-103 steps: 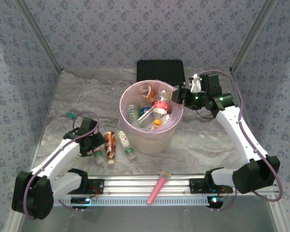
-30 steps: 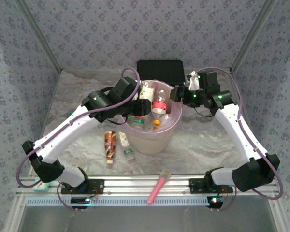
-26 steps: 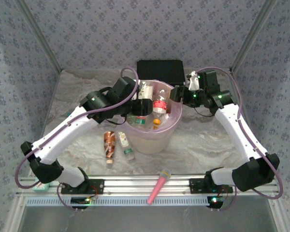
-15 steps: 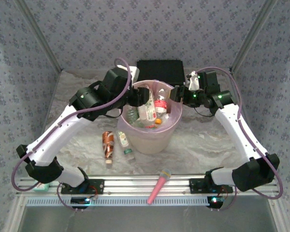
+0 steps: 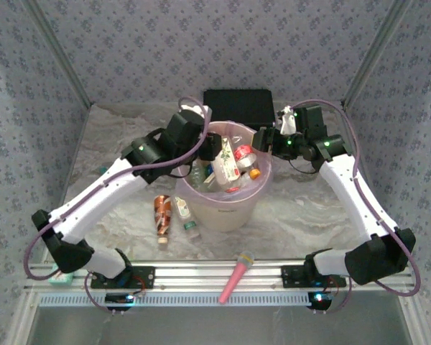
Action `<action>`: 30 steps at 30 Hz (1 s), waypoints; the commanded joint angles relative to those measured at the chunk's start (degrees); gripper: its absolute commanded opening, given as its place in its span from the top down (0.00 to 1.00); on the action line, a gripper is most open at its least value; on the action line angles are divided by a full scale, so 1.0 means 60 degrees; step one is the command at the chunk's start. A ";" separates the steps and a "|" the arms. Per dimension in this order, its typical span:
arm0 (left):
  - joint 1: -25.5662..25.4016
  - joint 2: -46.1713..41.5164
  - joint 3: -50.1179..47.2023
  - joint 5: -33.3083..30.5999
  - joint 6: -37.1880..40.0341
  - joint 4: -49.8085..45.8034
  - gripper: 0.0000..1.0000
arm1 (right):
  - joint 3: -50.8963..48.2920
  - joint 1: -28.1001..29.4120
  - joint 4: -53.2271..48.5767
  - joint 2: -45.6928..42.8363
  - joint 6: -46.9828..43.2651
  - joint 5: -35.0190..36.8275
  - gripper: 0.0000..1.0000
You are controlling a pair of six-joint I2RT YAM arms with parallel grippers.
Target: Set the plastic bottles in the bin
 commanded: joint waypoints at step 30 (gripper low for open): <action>0.0561 0.0671 0.1216 0.0473 0.0726 -0.0669 0.26 | 0.2135 0.0192 -0.1456 0.0056 -0.0818 0.0598 0.29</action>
